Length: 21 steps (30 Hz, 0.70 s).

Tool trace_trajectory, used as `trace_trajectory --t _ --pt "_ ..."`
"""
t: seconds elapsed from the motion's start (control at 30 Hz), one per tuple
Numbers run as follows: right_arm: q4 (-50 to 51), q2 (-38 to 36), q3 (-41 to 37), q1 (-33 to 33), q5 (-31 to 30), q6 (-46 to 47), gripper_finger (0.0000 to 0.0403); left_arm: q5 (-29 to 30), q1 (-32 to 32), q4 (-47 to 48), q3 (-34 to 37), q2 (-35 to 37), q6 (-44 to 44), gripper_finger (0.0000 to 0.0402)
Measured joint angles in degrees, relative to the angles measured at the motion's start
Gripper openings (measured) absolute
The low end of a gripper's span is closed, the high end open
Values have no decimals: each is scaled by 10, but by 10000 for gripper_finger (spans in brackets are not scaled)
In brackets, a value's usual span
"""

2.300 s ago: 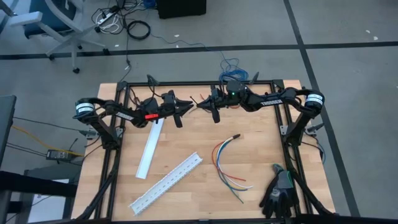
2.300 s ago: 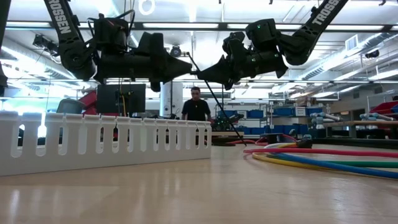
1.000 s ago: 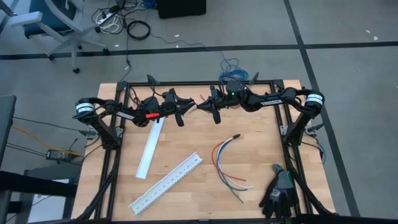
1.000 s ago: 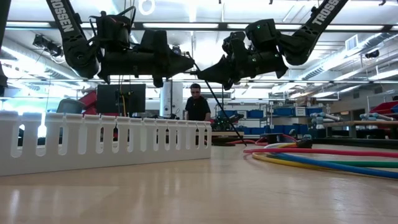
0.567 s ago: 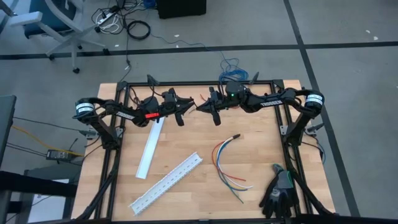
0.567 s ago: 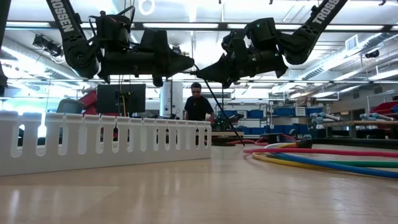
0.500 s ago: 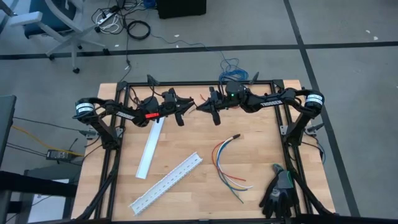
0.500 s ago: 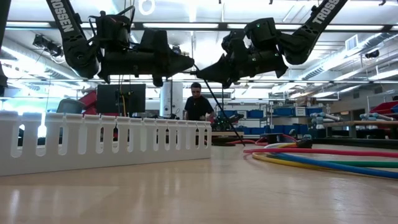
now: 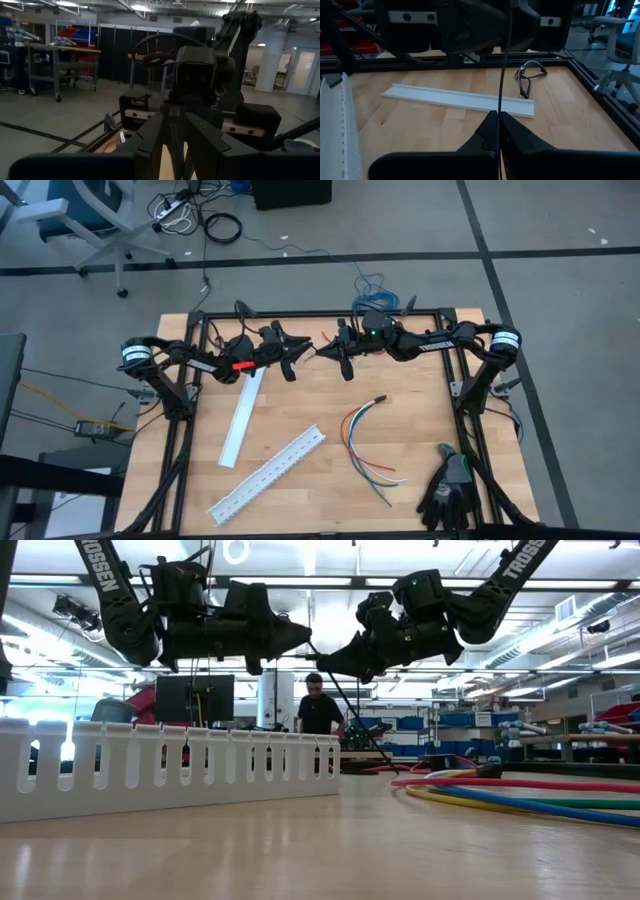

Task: Ziptie cables
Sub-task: Wrap the left black zip tie

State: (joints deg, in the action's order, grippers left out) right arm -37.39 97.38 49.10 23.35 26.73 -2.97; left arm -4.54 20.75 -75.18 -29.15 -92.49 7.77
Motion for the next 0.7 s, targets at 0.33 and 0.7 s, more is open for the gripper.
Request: trace_trajectory --t 0.33,0.7 --pt "-36 0 0 0 -1 5 0 2 0 -3 0 0 11 90" --pt "-70 0 0 0 -17 29 0 13 0 -53 0 0 25 90"
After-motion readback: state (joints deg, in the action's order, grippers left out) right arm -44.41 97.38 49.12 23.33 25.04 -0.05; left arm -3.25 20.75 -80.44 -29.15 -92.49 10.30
